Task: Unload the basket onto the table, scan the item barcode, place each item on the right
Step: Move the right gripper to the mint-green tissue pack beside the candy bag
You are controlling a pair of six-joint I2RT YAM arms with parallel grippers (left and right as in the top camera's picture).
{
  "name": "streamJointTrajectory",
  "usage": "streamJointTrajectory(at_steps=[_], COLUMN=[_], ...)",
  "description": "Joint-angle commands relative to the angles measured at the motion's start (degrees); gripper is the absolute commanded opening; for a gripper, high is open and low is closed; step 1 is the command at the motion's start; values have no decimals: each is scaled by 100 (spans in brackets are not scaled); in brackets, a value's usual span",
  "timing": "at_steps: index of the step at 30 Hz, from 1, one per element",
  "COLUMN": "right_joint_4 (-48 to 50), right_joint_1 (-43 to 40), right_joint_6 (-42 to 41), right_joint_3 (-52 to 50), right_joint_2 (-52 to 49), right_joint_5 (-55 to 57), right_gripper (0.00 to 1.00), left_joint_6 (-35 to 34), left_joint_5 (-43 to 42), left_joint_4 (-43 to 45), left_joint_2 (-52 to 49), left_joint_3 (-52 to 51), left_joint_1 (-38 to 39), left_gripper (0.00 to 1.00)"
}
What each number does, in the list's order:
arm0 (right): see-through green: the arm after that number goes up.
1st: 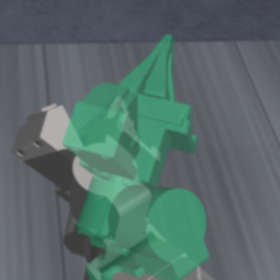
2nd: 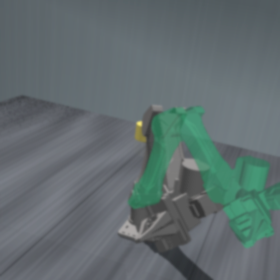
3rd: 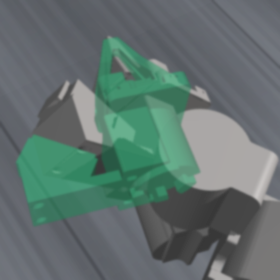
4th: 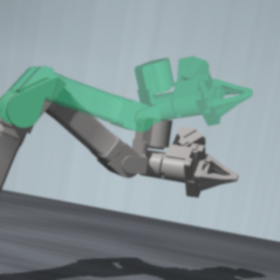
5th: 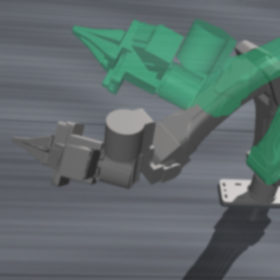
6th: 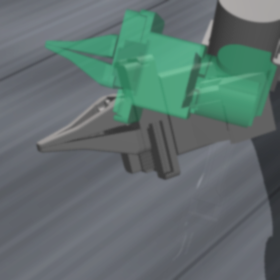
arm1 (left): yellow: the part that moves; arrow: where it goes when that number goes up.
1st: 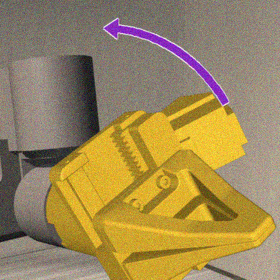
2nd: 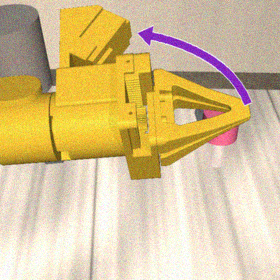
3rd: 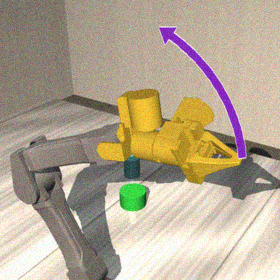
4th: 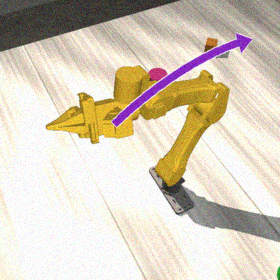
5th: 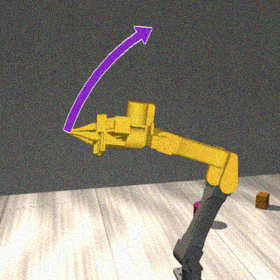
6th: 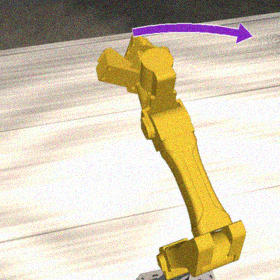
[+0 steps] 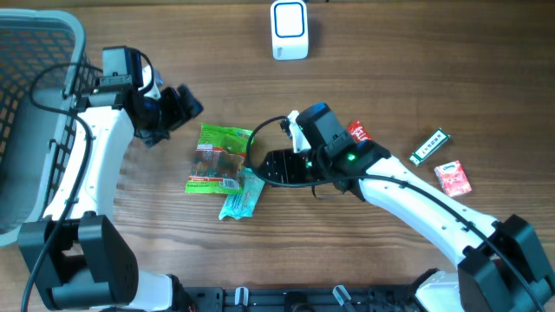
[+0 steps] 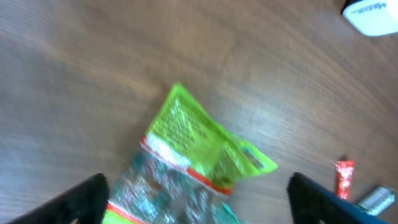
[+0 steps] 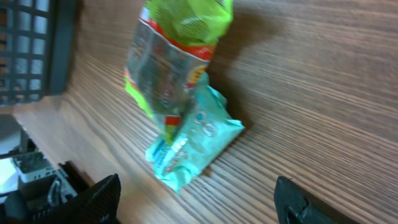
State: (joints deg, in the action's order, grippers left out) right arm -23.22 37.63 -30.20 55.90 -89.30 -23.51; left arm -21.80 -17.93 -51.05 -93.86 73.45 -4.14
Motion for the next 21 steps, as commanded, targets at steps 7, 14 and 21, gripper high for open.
streamJointTrajectory(at_steps=[7,14,21], right_joint_4=[72,170,411], right_joint_1=[20,24,85], right_joint_6=[-483,-769,-1508], right_joint_3=[-197,-199,-203], right_joint_2=[-50,-50,-361], right_joint_5=[166,232,295], right_gripper=[58,44,46], left_joint_6=[-98,-389,-459], left_joint_5=[28,586,868], left_joint_4=[-31,831,1213], left_joint_2=[9,-37,-553], left_joint_3=[-629,-1445,-1878], left_joint_1=[931,1331,1331], left_gripper=[5,4,6])
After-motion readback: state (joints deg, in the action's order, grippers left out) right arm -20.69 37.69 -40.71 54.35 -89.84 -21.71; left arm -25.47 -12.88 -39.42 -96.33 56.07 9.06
